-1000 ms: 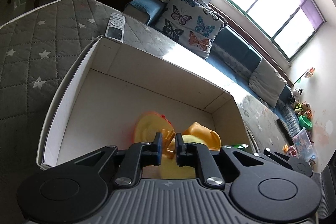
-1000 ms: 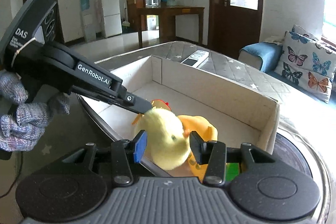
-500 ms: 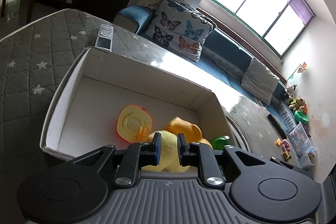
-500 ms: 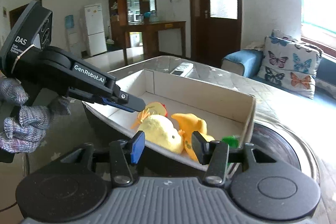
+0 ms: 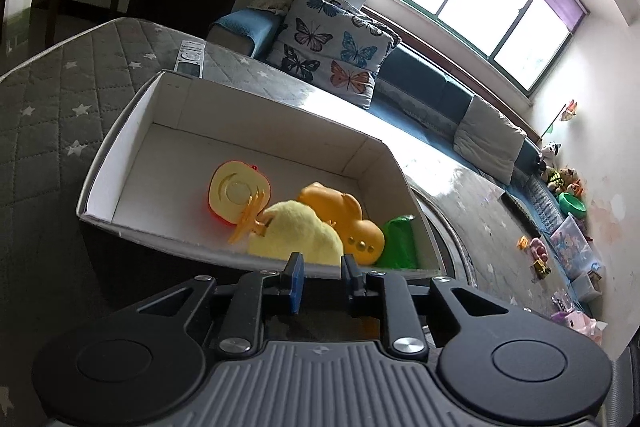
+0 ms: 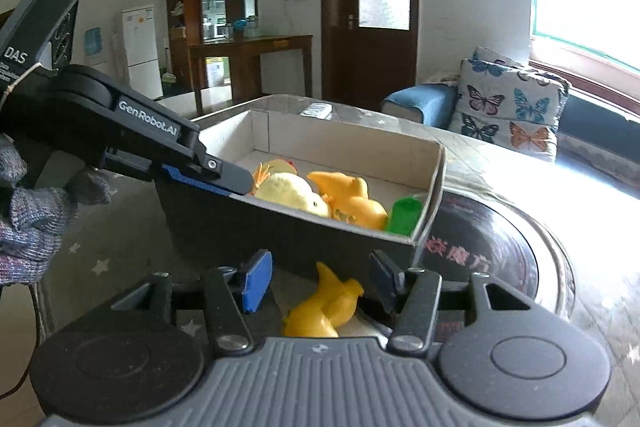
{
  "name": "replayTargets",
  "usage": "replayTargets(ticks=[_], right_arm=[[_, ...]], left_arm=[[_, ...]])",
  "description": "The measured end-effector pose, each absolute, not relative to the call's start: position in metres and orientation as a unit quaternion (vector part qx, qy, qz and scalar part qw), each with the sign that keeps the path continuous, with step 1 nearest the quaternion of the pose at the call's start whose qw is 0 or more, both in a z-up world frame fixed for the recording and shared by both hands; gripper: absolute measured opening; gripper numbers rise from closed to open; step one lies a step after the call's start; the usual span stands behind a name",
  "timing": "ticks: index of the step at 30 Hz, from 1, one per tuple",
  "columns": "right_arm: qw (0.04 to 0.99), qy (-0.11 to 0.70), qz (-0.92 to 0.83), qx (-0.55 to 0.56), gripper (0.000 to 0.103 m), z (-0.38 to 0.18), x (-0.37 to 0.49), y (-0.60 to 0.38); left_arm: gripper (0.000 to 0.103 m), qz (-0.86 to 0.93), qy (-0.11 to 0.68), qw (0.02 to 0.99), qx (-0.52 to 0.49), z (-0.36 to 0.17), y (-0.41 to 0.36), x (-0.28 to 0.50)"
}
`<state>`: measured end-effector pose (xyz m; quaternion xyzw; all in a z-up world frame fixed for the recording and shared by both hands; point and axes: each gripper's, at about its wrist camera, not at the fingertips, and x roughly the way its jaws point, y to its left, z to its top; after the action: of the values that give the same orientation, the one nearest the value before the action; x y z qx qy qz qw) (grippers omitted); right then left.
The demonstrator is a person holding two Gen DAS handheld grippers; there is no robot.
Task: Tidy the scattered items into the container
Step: 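Move the right tool toward the yellow fish toy on the table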
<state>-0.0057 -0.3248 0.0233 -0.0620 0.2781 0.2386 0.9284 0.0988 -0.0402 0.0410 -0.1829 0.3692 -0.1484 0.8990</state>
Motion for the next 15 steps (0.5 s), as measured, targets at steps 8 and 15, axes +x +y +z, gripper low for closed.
replayTargets(ticks=[8, 15], right_arm=[[0.933, 0.292, 0.209, -0.039, 0.055, 0.008, -0.024, -0.330], [0.937, 0.297, 0.184, -0.033, 0.055, -0.003, -0.036, -0.331]], left_arm=[[0.024, -0.156, 0.384, 0.893, -0.174, 0.031, -0.049, 0.084], [0.024, -0.166, 0.408, 0.882, -0.169, 0.016, -0.061, 0.079]])
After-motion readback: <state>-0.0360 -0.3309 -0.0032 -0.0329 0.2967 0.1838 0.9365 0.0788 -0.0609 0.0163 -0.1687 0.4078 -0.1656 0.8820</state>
